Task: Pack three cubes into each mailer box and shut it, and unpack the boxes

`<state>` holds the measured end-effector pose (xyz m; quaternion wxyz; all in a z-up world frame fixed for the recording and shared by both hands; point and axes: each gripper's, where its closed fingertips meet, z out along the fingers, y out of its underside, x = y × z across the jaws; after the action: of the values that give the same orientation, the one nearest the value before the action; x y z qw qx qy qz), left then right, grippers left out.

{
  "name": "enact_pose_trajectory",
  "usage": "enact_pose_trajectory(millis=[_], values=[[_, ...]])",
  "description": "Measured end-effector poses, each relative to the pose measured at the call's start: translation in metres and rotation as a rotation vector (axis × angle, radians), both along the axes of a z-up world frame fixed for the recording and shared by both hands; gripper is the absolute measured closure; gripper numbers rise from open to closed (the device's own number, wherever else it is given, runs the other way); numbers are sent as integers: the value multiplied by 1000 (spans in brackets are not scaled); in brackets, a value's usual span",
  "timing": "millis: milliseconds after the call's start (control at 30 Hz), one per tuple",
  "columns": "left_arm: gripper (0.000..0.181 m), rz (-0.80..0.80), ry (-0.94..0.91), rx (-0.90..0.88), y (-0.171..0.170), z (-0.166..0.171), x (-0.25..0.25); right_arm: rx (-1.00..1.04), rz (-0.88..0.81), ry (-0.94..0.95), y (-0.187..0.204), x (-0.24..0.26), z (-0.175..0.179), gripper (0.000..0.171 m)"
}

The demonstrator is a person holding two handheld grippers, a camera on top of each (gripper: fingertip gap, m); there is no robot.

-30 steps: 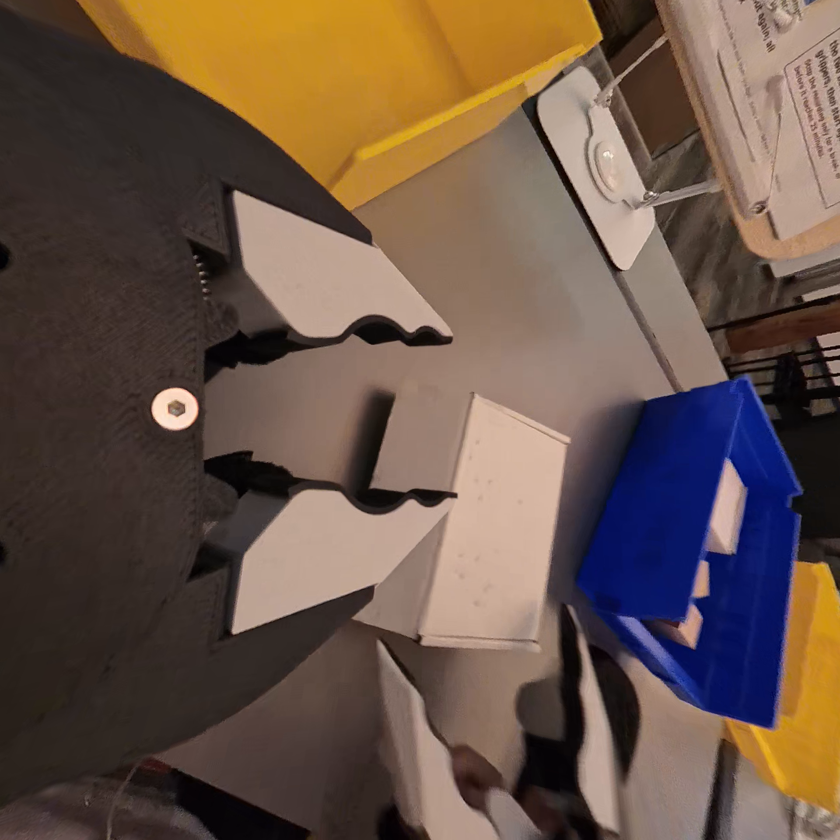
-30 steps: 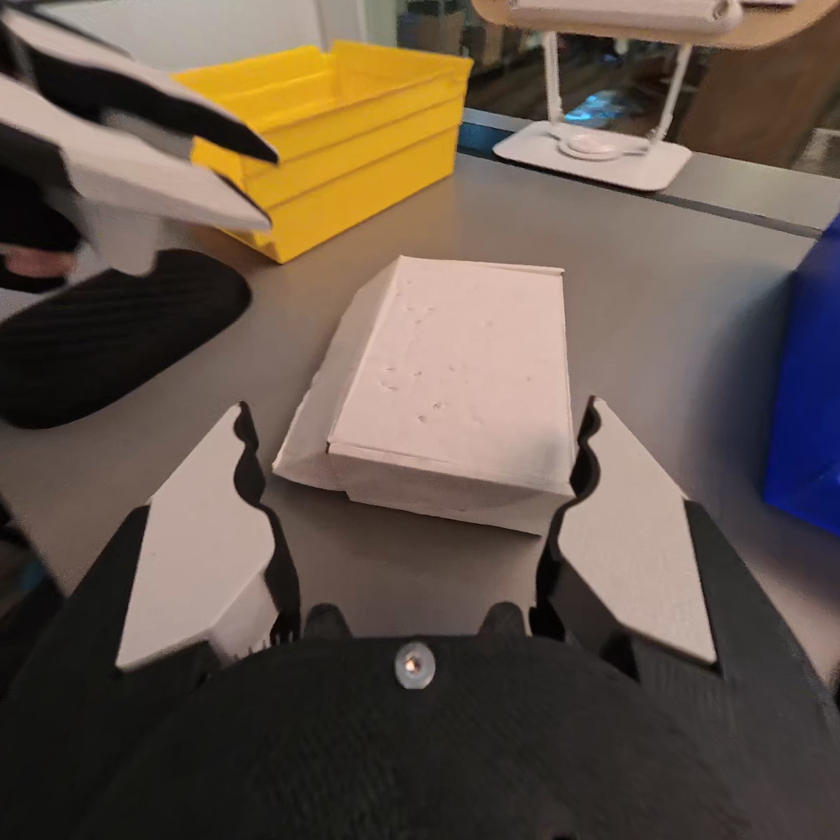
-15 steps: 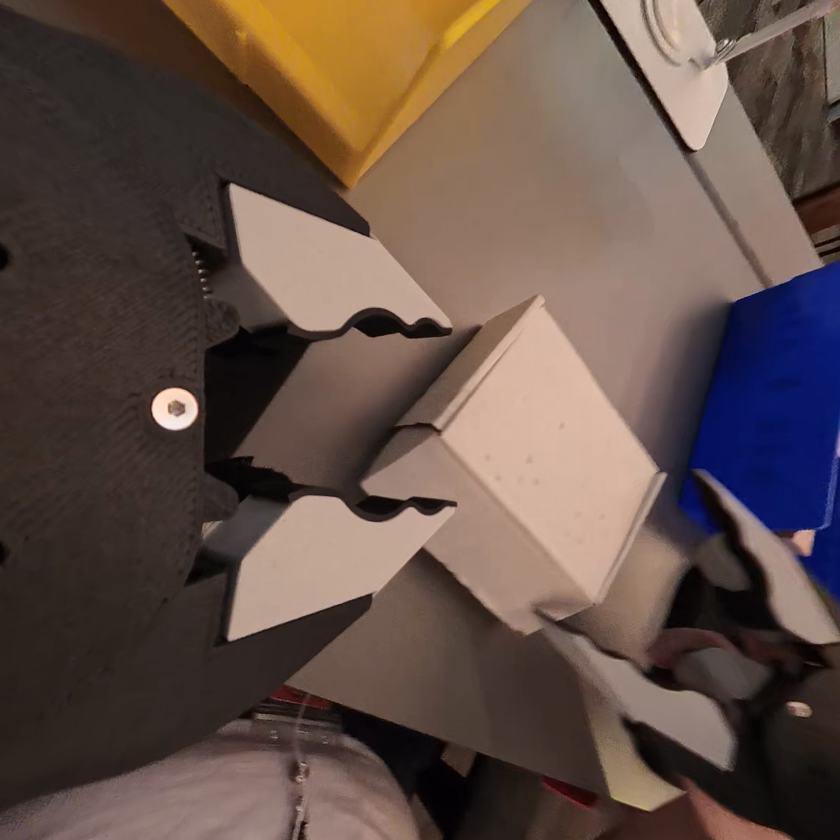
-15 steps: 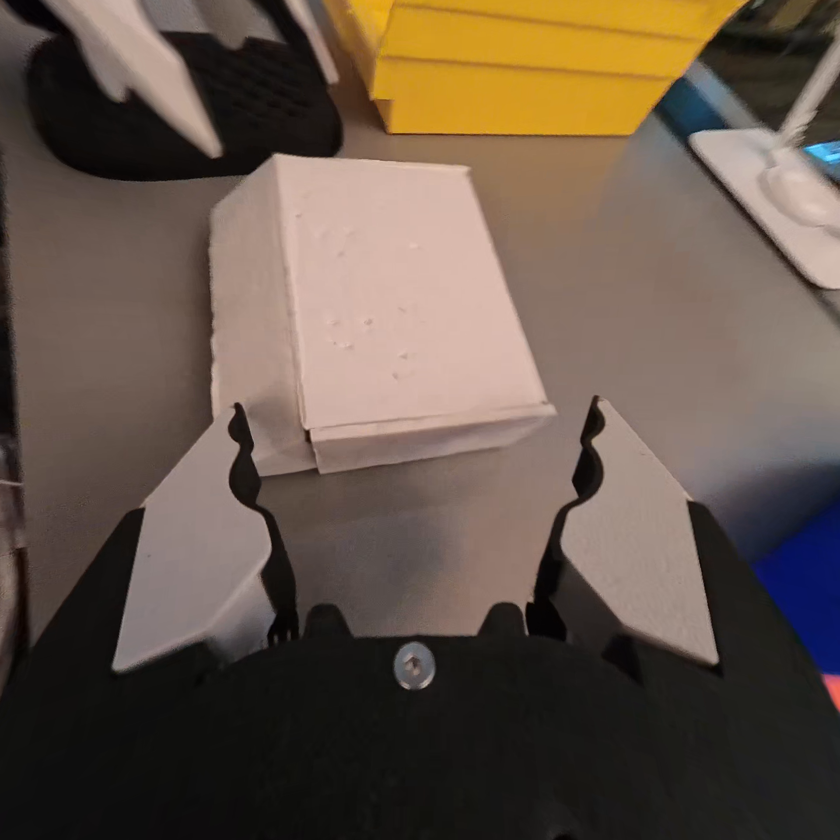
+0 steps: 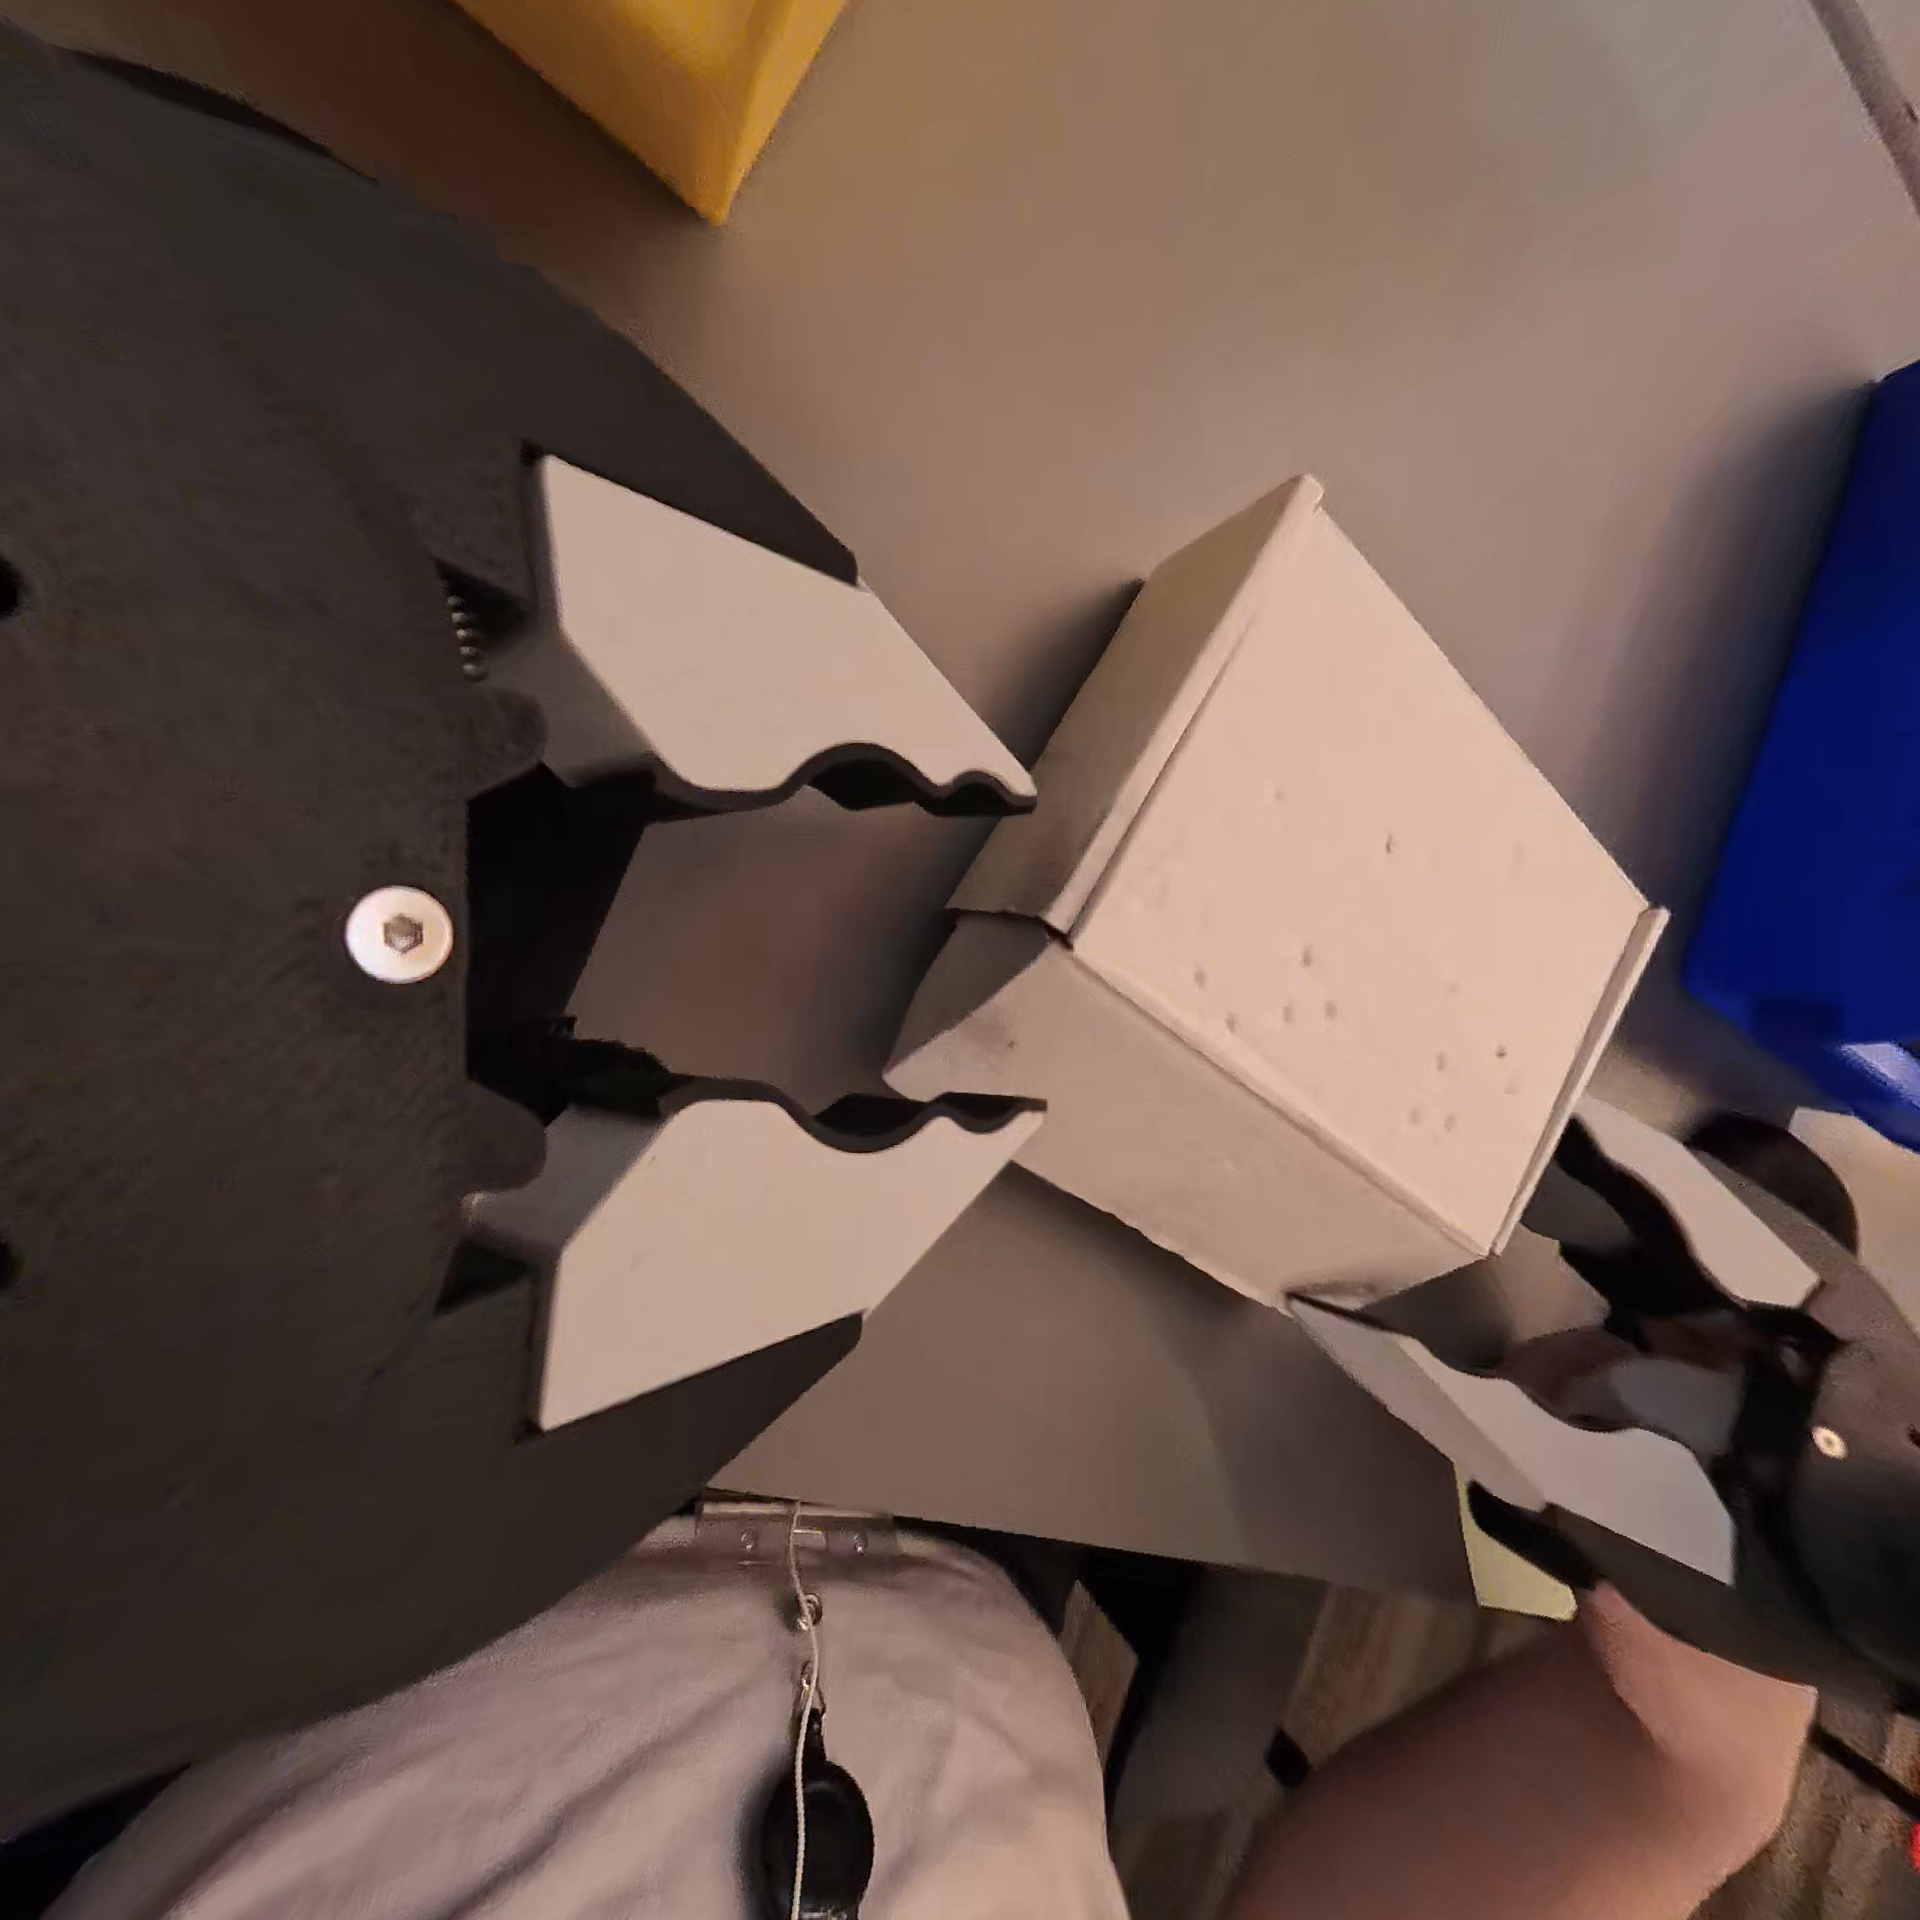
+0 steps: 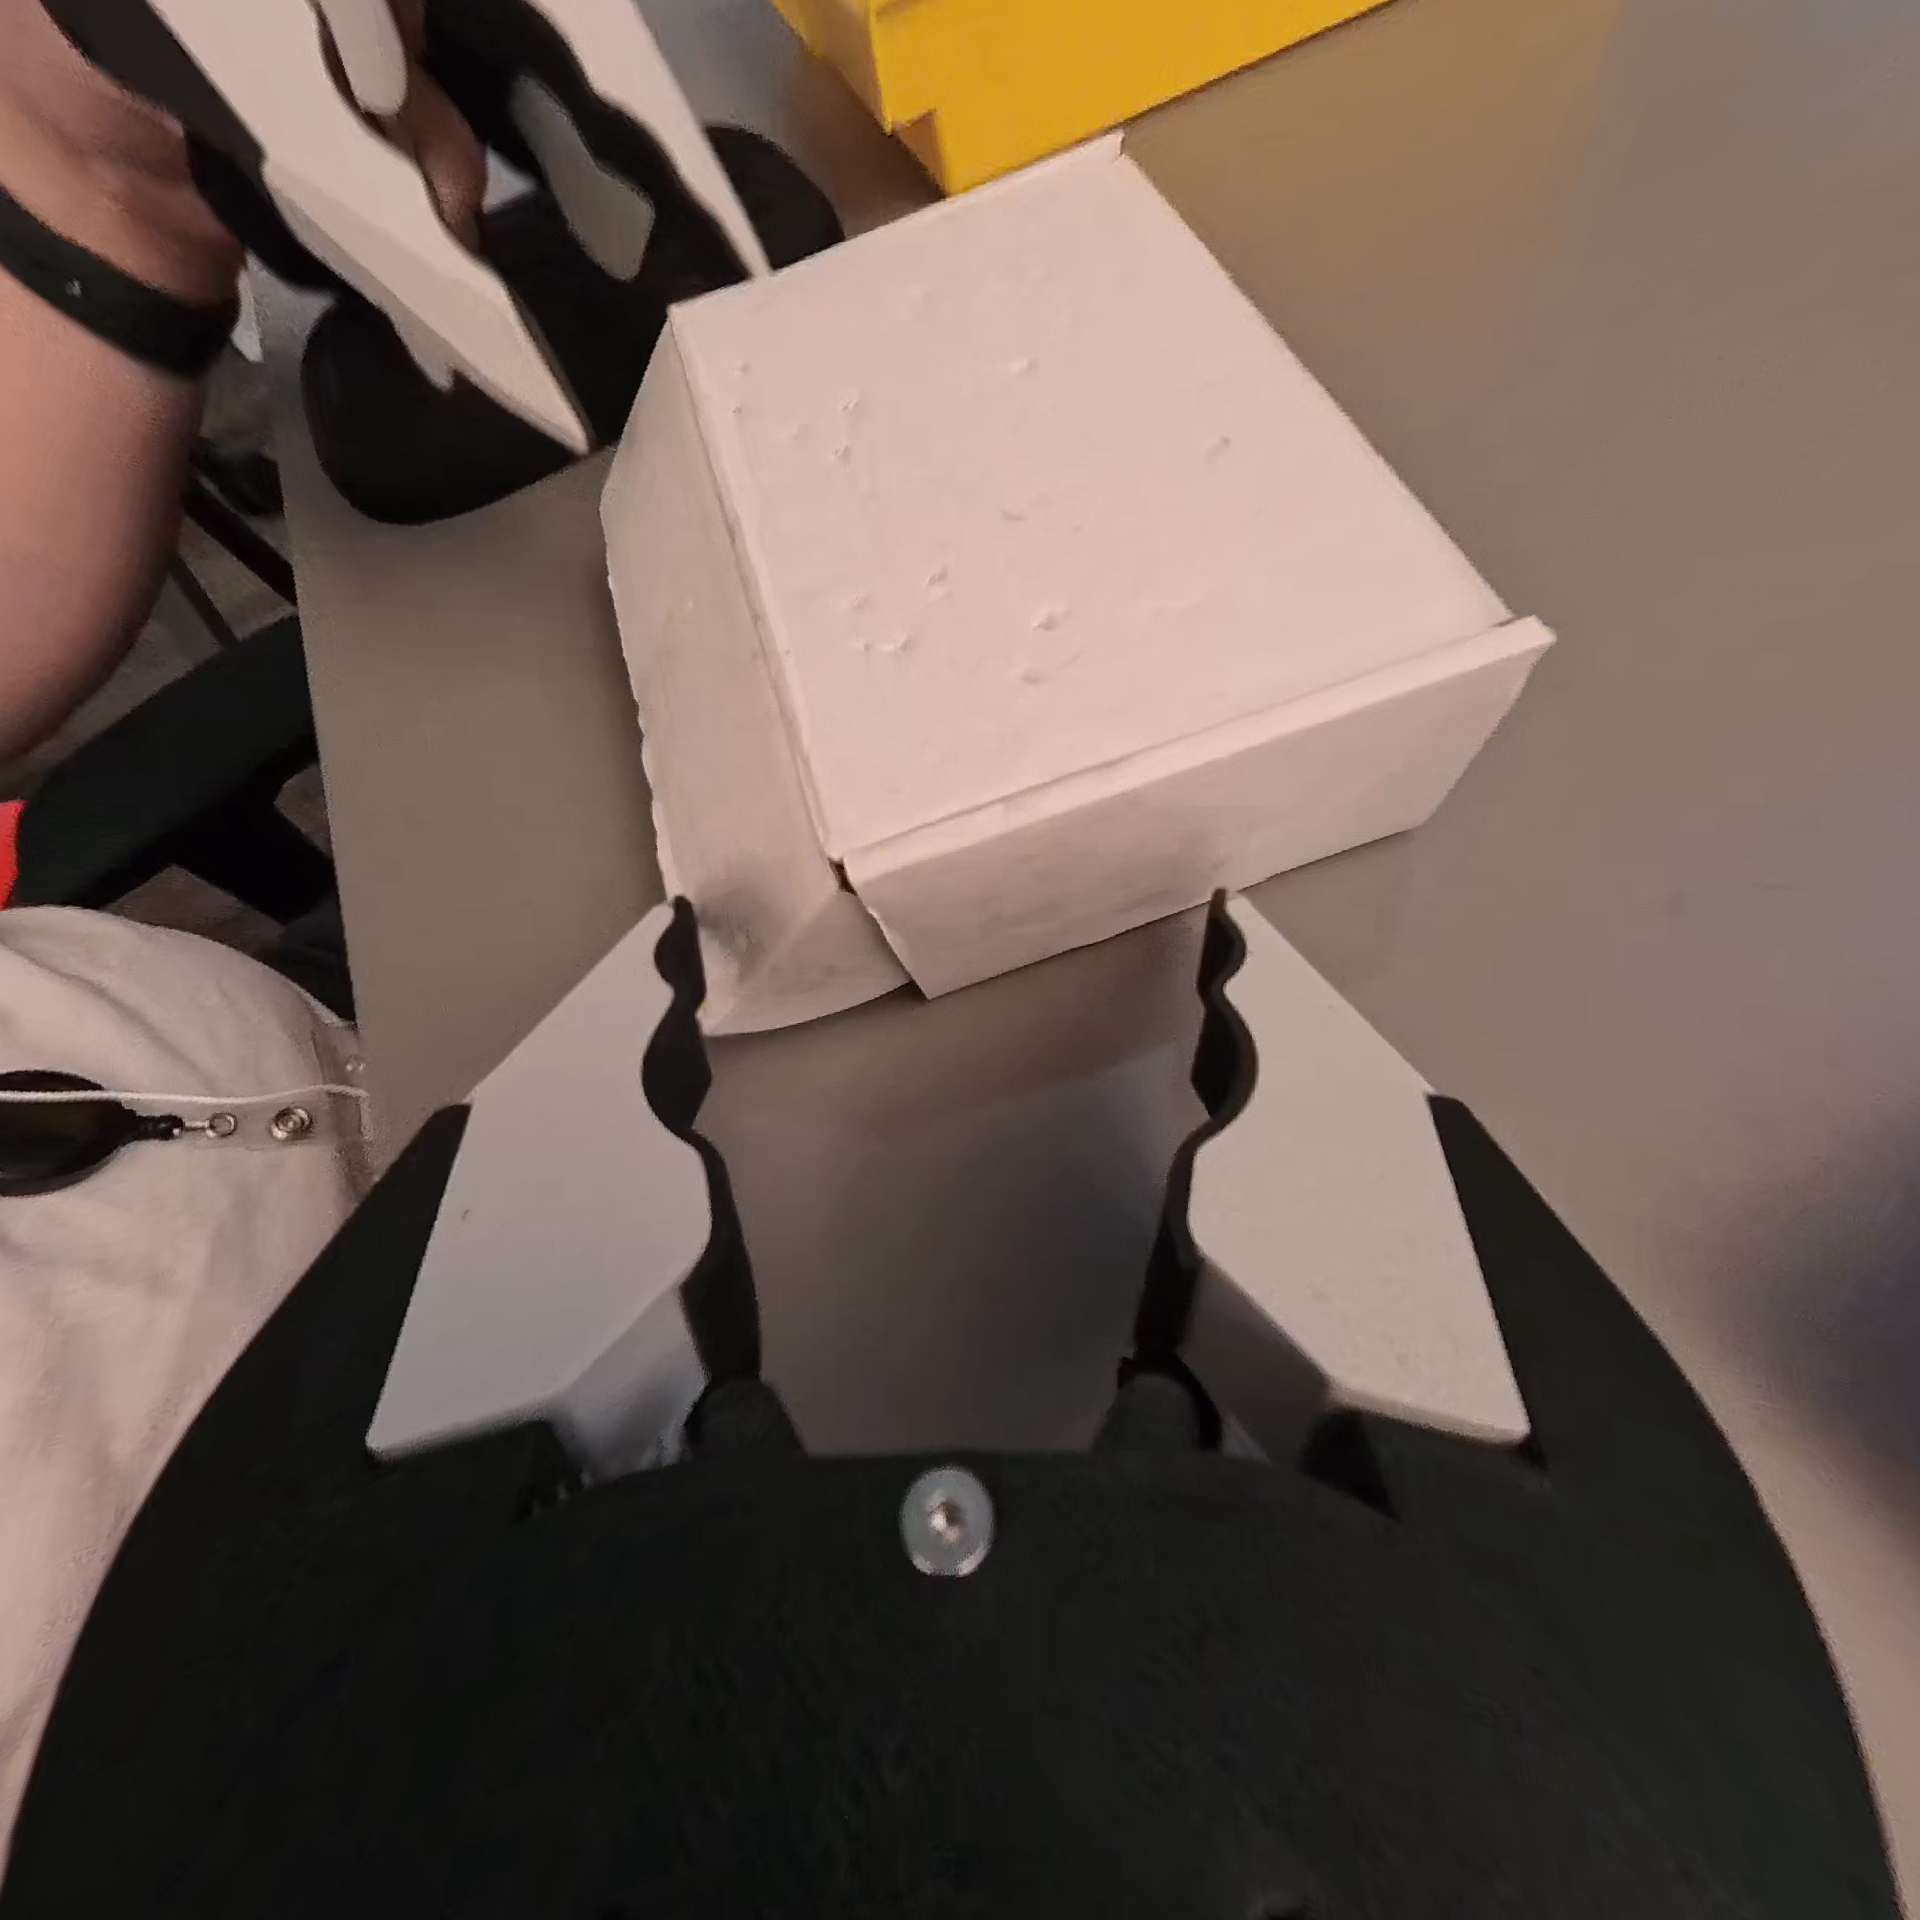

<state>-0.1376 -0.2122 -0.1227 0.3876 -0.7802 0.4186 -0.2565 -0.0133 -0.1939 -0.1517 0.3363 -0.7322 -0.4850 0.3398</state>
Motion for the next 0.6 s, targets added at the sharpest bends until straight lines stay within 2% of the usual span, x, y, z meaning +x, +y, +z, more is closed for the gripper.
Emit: enact_pose_trajectory(millis=[167,267,600], values=[[129,-93,45,-72,-1,-17,3,-20,37,-11,-1,-3,-2,81],[127,-124,77,-53,-3,-19,4,-36,46,-8,1,-3,-3,82],[133,-78,173,58,6,-23,4,7,36,-96,12,-2,-8,95]])
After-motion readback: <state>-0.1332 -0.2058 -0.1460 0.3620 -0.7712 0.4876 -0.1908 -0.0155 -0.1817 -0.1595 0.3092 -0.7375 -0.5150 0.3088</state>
